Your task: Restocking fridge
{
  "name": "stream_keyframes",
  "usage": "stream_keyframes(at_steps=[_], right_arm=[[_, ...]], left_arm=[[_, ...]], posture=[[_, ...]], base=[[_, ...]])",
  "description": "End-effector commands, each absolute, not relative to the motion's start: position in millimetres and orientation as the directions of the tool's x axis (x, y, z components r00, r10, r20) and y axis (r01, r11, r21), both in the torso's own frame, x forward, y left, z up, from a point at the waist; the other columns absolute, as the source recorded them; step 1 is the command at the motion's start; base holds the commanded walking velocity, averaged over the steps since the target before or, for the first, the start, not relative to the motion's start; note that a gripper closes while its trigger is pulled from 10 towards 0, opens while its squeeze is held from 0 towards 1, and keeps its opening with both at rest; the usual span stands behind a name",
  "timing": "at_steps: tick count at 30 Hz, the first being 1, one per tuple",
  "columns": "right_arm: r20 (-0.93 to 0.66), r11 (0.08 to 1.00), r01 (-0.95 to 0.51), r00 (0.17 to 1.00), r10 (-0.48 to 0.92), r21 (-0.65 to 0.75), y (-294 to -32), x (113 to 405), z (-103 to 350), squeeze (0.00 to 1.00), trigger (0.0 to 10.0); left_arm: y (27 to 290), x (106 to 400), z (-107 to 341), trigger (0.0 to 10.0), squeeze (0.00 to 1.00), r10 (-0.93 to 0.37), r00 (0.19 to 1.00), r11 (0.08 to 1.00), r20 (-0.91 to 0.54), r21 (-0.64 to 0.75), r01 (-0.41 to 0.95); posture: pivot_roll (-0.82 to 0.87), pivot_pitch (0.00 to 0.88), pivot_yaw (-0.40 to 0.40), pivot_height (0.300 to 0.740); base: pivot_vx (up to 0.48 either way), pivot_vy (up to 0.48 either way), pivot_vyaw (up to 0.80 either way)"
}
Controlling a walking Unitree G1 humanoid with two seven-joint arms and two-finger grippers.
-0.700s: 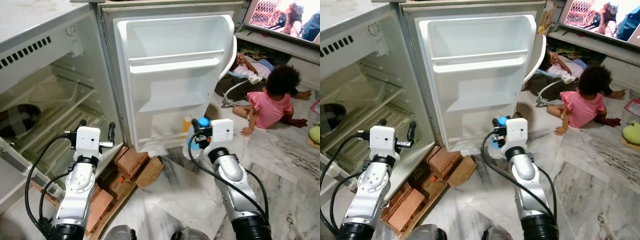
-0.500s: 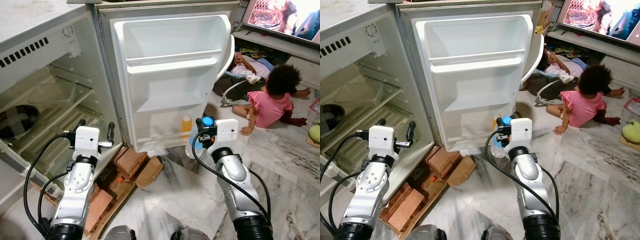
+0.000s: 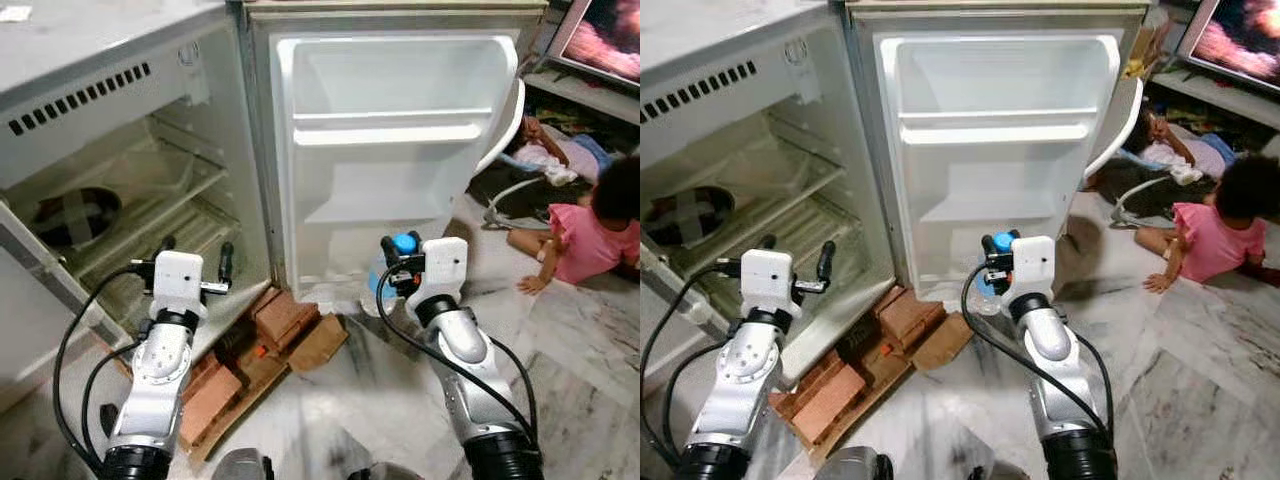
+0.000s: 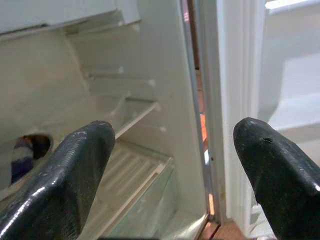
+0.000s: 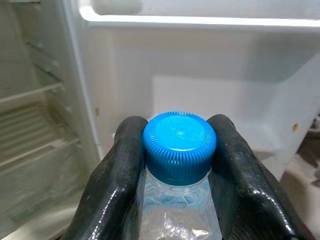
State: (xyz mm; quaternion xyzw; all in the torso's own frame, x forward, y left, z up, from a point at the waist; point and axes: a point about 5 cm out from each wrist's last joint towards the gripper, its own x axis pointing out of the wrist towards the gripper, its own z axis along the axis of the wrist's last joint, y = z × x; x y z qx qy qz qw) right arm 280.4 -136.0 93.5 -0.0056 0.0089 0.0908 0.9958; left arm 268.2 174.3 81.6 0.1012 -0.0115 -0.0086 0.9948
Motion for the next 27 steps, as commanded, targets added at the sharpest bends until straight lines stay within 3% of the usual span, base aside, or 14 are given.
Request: stream_keyframes(at_steps=[1, 14, 27], right_arm=[[0.033, 0.988, -0.153, 0.988, 0.154, -0.027, -139.5, 285.2, 103.6, 0.0, 10.0], [0.031, 0.985, -0.174, 0.984, 0.175, -0.016, -137.6, 285.6, 103.8, 0.0, 10.0], [0.023, 0.977, -0.213, 0.977, 0.213, 0.006, -133.1, 284.2, 101.7, 0.0, 10.0]], left_arm=[[175.2, 268.8, 81.3, 10.0, 0.0, -0.021, 1.0, 0.978, 0.019, 0.21, 0.016], [175.0, 267.8, 79.4, 10.0, 0.0, -0.014, 1.0, 0.978, 0.016, 0.208, 0.01], [174.9, 267.3, 78.3, 10.0, 0.0, 0.006, 1.0, 0.978, 0.012, 0.208, -0.009]], posture=[[0.02, 0.029, -0.035, 0.74], [0.02, 0.029, -0.041, 0.74], [0.02, 0.027, -0.043, 0.74]], base=[[0.266, 0.0, 0.0], [0.267, 0.0, 0.0], [0.0, 0.0, 0.0]])
